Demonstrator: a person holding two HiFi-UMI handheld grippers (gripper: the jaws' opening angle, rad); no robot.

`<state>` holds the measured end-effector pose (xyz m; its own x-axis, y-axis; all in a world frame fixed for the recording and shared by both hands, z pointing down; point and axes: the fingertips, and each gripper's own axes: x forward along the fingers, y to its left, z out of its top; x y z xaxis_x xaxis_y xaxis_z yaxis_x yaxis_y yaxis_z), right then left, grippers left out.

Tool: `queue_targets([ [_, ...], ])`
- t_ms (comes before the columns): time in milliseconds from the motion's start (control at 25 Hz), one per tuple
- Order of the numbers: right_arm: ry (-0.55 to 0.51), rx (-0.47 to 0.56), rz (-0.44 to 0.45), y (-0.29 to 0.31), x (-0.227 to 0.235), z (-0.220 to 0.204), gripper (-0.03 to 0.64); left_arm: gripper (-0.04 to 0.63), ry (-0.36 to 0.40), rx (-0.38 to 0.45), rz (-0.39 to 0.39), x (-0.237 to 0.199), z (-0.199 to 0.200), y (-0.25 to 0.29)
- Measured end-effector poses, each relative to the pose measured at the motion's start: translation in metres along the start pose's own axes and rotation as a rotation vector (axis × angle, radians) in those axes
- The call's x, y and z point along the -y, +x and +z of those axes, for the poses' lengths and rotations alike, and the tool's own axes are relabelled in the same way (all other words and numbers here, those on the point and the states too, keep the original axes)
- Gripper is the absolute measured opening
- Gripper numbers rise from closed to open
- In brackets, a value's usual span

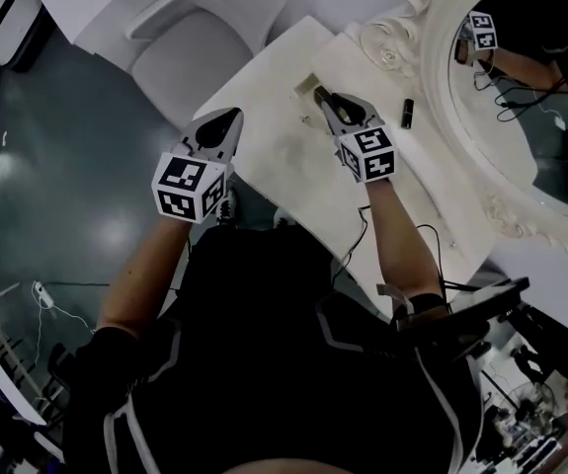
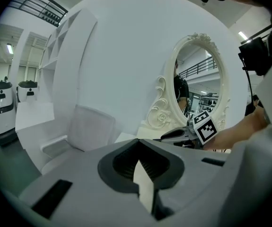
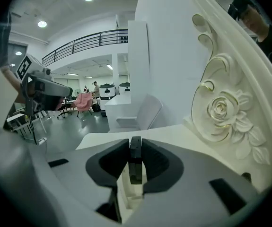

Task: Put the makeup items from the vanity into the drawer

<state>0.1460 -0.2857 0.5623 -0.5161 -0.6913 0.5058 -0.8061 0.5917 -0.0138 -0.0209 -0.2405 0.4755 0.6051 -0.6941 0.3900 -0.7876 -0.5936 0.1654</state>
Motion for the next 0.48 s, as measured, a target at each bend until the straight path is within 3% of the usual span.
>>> queue_targets([
  [480, -0.021, -0.074, 0.031, 0.023, -0.004, -0.027, 0.089, 0.003, 0.007, -0.026, -0.026, 0.011, -0.01, 0.005],
])
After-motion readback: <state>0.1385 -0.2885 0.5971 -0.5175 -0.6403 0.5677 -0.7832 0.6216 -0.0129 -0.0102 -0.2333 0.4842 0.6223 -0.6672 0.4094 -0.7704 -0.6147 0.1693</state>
